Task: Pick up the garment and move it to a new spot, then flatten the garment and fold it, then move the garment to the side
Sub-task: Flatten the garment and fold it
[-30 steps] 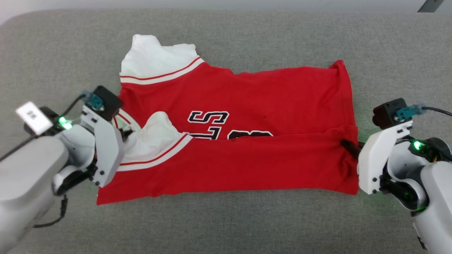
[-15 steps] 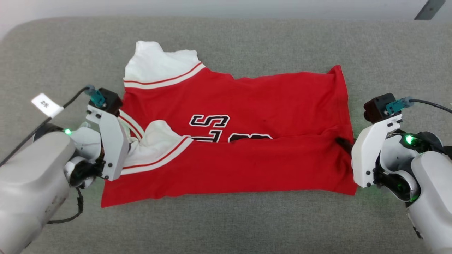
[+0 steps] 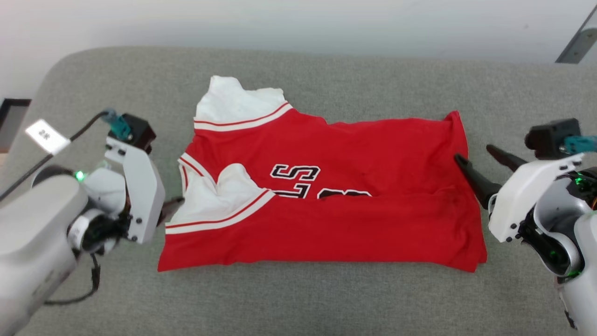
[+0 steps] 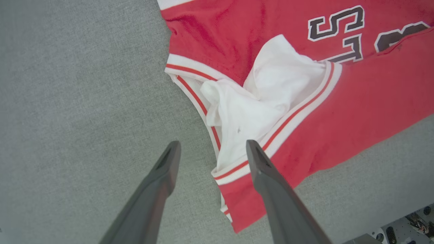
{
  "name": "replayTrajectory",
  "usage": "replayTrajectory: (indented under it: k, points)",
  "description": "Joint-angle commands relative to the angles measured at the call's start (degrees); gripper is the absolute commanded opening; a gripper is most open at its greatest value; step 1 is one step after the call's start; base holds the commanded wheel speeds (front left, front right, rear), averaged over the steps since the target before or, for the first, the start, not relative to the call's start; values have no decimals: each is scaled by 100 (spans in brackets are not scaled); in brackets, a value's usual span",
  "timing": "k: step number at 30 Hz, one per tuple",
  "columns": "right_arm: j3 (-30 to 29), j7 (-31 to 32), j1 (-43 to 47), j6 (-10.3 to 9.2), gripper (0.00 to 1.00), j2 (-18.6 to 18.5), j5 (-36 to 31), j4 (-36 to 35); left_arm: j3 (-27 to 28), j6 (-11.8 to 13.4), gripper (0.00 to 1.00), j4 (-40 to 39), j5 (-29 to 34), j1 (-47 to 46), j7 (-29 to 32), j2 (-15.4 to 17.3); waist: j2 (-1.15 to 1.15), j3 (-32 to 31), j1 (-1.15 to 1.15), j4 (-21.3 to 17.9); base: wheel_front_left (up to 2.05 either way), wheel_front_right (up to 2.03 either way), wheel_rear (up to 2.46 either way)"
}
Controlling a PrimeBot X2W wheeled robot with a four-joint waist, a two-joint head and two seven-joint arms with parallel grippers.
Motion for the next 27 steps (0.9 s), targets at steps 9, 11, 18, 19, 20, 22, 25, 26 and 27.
replayTrajectory:
  k: [9, 11, 18, 19, 20, 22, 25, 26, 27]
  points:
    - [-992, -992, 795, -9, 100, 528, -705, -993, 7, 867, 100, -1287, -558, 638, 492, 589, 0, -165, 0, -36, 0, 0, 0]
    - [-1180, -1107, 945, -9, 100, 689, -848, -1202, 12, 993, 100, -1328, -658, 782, 488, 624, 0, -141, 0, -92, 0, 0, 0]
    - [-1542, -1345, 1411, -9, 100, 1141, -1184, -1787, 40, 1108, 100, -787, -1035, 1164, 470, 548, 0, -10, 0, -359, 0, 0, 0]
    - [-1591, -1338, 1471, -9, 100, 1198, -1209, -1840, 44, 1105, 100, -674, -1076, 1203, 457, 531, 0, 12, 0, -396, 0, 0, 0]
    - [-1652, -1322, 1534, -9, 100, 1256, -1235, -1885, 36, 1081, 100, -562, -1081, 1232, 452, 514, 0, 32, 0, -427, 0, 0, 0]
    - [-1735, -1265, 1663, -9, 100, 1348, -1254, -1965, 73, 1031, 100, -371, -1198, 1297, 412, 434, 0, 74, 0, -488, 0, 0, 0]
    - [-1850, -1257, 1829, -9, 100, 1434, -1305, -2067, 98, 962, 100, -101, -1288, 1370, 389, 317, 0, 131, 0, -548, 0, 0, 0]
    - [-1892, -1259, 1877, -9, 100, 1453, -1341, -2094, 75, 928, 100, -20, -1305, 1397, 408, 263, 0, 146, 0, -562, 0, 0, 0]
    - [-1931, -1281, 1918, -9, 100, 1454, -1404, -2128, 55, 919, 100, 63, -1340, 1427, 432, 211, 0, 160, 0, -571, 0, 0, 0]
